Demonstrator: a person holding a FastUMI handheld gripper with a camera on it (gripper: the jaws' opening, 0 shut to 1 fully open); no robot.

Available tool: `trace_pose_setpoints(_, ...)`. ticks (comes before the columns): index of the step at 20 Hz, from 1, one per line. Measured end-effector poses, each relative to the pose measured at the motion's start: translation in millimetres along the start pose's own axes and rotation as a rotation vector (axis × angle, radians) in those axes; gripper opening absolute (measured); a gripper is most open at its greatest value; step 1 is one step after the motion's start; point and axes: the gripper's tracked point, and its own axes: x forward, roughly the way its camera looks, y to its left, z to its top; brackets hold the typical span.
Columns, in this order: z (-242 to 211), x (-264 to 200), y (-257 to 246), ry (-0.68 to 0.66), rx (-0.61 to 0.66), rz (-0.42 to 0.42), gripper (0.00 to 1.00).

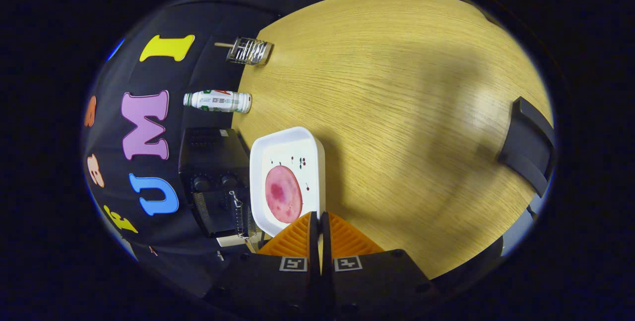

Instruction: Open the toaster oven, put the food inside, and close the toaster oven door.

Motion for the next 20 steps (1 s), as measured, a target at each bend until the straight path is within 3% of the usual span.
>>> trace_pose_setpoints(9, -74, 4, 114, 0.136, -0.109, 0.155, 0.05)
trace_pose_setpoints(14, -130, 43, 145, 0.226, -0.189, 0.148, 0.05)
trace_pose_setpoints(20, -154, 108, 178, 0.222, -0.192, 0.139, 0.05)
